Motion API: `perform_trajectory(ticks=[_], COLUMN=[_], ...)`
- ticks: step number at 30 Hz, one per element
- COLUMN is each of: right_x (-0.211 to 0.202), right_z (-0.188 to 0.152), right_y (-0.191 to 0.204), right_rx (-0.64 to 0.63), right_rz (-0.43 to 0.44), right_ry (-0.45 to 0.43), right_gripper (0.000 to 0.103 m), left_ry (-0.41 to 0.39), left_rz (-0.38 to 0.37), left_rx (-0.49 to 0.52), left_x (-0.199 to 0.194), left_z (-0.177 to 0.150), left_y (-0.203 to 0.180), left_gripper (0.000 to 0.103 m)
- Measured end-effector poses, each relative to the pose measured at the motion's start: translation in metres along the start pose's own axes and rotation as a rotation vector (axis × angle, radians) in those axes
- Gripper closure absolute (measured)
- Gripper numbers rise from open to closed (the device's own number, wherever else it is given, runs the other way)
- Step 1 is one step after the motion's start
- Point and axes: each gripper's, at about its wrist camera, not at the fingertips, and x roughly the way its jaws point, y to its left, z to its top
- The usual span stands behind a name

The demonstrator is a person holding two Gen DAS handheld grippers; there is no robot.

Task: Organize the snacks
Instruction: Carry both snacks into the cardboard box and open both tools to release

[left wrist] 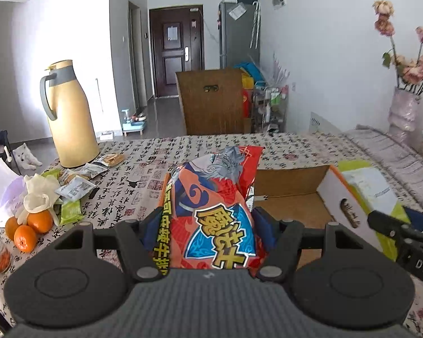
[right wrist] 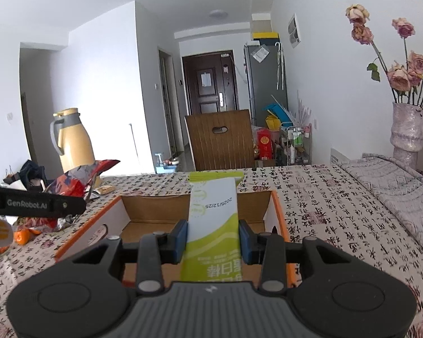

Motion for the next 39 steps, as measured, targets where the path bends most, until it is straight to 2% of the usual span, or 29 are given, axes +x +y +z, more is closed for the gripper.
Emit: perform_trajectory(ticks=[5,9,16,21,24,25,26,28,29,30,35,39], right_x=[0.034,0.068,0.121,0.141,0.146,0.145,0.144,0.139,0.136,0.132,0.112,0.090], right_z=[0.015,0.019,0.009,-0.002,-0.006,-0.006,-0.006,-0.005,-0.005,-0.004,-0.001,0.002], right_y=[-0.003,-0.002,0.002,0.003,0.002,0.001,0.000,-0.003,-0.003,-0.004,-0.009,-0.010], right_rx=[0.003,-0.006,-0.026,-0.029,-0.034,-0.035,-0.034,-0.020,-0.017,-0.018,0.000,0.008], right_rz=[-0.011,-0.038,-0.072,-0.088,-0.082,-0.077,-0.070,-0.056,-0.053,-0.047,-0.016,0.002], right_ry=[0.062,0.136,0.279,0.342,0.359,0.358,0.354,0.342,0.332,0.323,0.284,0.243], right_gripper=[0.066,0.066,0.066,0.066,0.065,0.066,0.062,0.047,0.036,0.028,0.005,0.000], left_ry=[0.045,0.115,0.221,0.257,0.252,0.249,0.240,0.205,0.186,0.166,0.093,0.037], left_rz=[0.038,0.054,0.106,0.102,0.102,0.103,0.104,0.100,0.101,0.098,0.062,0.050], left_rx=[0.023,0.031,0.088,0.088,0.093,0.091,0.089,0.085,0.079,0.073,0.039,0.032], left_x=[0.033,0.063,0.109,0.124,0.124,0.122,0.120,0.113,0.110,0.106,0.081,0.057], left_z=[0.007,0.005,-0.008,-0.017,-0.019,-0.018,-0.018,-0.016,-0.014,-0.012,-0.006,-0.007], left_y=[-0.005,-0.009,-0.018,-0.019,-0.021,-0.020,-0.020,-0.018,-0.017,-0.016,-0.009,-0.007], left_gripper=[0.035,0.035,0.034,0.034,0.031,0.023,0.019,0.004,0.000,0.000,0.000,0.000])
